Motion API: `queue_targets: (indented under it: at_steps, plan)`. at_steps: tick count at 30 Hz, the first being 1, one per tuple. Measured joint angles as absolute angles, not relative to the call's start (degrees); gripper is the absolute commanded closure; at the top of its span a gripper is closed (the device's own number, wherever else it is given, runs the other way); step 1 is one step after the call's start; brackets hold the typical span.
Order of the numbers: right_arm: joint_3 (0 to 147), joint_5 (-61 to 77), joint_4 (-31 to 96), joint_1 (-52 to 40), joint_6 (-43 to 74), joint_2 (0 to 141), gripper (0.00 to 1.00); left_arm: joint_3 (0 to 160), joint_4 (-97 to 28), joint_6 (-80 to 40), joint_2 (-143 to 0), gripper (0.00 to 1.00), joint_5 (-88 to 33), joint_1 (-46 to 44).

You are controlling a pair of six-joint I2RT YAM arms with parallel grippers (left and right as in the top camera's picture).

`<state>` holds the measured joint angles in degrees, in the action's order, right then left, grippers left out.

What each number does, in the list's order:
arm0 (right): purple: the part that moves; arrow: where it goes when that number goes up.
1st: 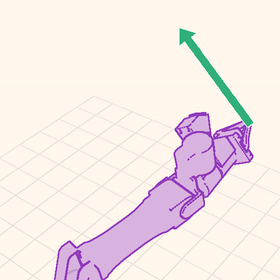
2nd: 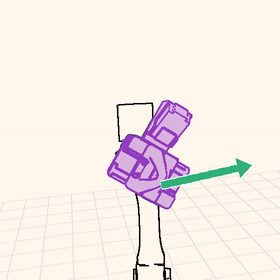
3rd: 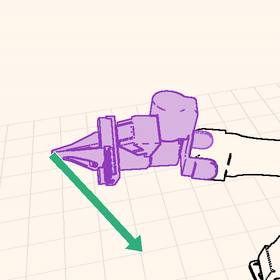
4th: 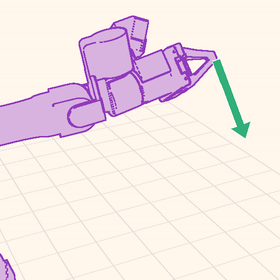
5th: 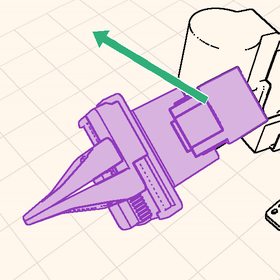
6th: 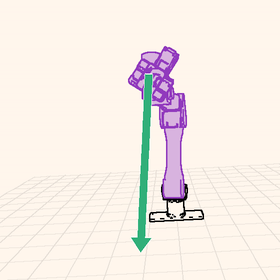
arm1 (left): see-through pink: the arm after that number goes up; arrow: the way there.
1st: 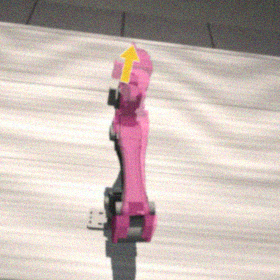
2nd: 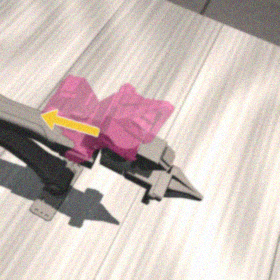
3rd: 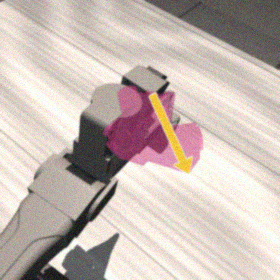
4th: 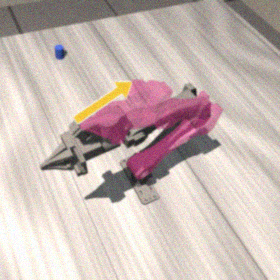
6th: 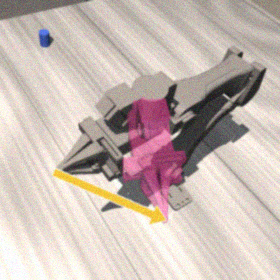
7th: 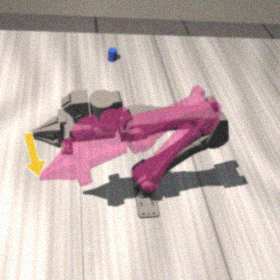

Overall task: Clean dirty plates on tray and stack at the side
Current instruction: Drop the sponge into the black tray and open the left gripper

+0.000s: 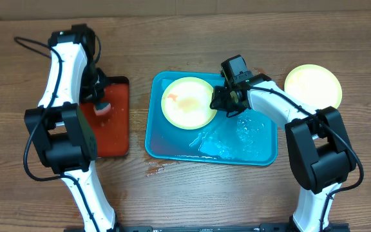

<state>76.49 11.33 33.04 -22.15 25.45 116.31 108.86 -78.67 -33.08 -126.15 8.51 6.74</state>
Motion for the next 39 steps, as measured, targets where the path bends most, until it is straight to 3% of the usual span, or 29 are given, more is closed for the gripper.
queue_targets:
  at_steps: [6,11,20,24,32,34,39]
  plan:
    - [76.49,11.35,33.06,-22.15,25.45,116.31,0.96,103.39,-73.89,-30.13,-126.15,0.96,7.01,7.29]
    - [76.49,11.35,33.06,-22.15,25.45,116.31,0.96,103.11,-71.37,-29.02,-126.15,0.80,6.61,7.29]
    - [76.49,11.33,33.06,-22.15,25.43,116.31,0.96,103.09,-70.87,-28.64,-126.15,0.75,6.57,7.29]
    - [76.49,11.33,33.06,-22.15,25.45,116.31,0.96,103.09,-70.83,-28.67,-126.15,0.85,6.57,7.29]
    - [76.49,11.33,33.08,-22.17,25.45,116.31,0.96,105.73,-76.18,-28.32,-126.19,0.87,5.91,8.03]
    - [76.51,11.35,33.17,-22.17,25.30,116.31,0.96,108.81,-77.73,-27.81,-126.19,0.78,5.02,8.73]
    - [77.95,9.80,36.84,-23.27,22.35,116.29,0.96,116.09,-79.53,-26.48,-126.15,0.00,3.31,11.05]
